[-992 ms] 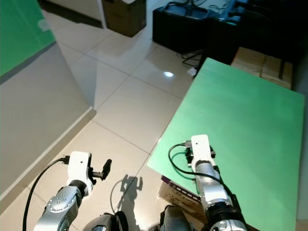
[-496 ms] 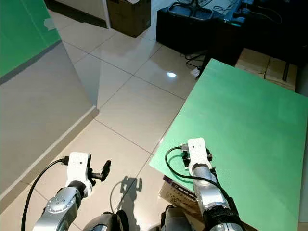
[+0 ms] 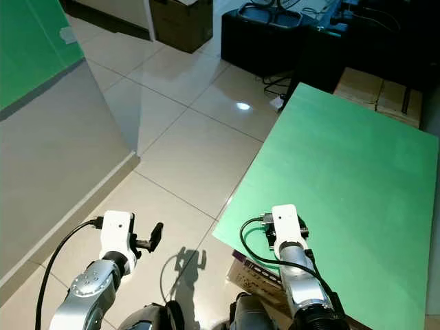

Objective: Hang keys on a hook

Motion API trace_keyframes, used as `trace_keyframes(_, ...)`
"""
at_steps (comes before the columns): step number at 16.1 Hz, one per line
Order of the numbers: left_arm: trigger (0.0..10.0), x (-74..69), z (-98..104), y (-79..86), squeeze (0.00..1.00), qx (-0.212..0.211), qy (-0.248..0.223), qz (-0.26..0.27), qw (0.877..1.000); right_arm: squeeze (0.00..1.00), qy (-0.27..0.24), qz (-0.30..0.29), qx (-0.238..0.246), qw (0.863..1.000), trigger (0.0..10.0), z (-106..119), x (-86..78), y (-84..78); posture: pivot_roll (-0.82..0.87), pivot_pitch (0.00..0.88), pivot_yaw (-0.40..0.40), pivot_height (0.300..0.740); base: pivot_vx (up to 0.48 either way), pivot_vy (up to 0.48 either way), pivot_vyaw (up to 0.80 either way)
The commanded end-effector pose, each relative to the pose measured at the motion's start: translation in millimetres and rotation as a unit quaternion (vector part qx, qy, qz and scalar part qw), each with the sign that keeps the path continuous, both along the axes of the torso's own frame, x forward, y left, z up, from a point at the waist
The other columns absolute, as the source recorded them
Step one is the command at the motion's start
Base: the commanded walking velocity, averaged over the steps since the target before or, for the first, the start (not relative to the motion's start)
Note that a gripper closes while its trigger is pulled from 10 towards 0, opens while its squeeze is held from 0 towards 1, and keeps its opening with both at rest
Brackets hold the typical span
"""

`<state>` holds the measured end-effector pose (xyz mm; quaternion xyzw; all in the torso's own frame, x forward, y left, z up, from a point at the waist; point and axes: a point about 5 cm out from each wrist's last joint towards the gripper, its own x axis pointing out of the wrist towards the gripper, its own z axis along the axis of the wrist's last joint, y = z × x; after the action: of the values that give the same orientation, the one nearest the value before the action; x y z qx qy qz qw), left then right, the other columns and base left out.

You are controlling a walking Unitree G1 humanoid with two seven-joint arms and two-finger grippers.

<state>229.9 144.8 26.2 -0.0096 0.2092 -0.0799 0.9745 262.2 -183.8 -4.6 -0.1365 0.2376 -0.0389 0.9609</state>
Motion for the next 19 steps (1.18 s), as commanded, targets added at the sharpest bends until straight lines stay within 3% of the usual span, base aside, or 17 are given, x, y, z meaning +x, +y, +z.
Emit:
trace_keyframes(1,10.0,-4.4,-4.4,0.5,0.00,0.001,0.014,0.000,1.000,0.00,0.010,-0.004,-0.002,1.000,10.0,-4.1,-3.5,0.0,-0.24,0.184,0.026,0.740,0.000,0.000,0.00)
trace_keyframes(4,10.0,-9.1,-3.0,5.0,0.00,0.006,0.017,0.001,1.000,0.00,0.012,-0.012,-0.001,1.000,10.0,-5.0,-1.2,-2.3,-0.22,0.202,0.031,0.740,0.000,0.000,0.00)
trace_keyframes(5,10.0,-11.3,-2.7,6.7,0.00,0.008,0.018,0.001,1.000,0.00,0.016,-0.018,-0.002,1.000,0.0,-6.0,-1.2,-4.1,-0.22,0.207,0.033,0.740,0.000,0.000,0.00)
trace_keyframes(19,10.0,-14.7,1.4,12.1,0.00,0.017,0.025,-0.008,1.000,0.00,0.018,-0.050,0.003,0.999,0.0,-12.7,-13.2,-7.2,-0.21,0.230,0.053,0.740,0.000,0.000,0.00)
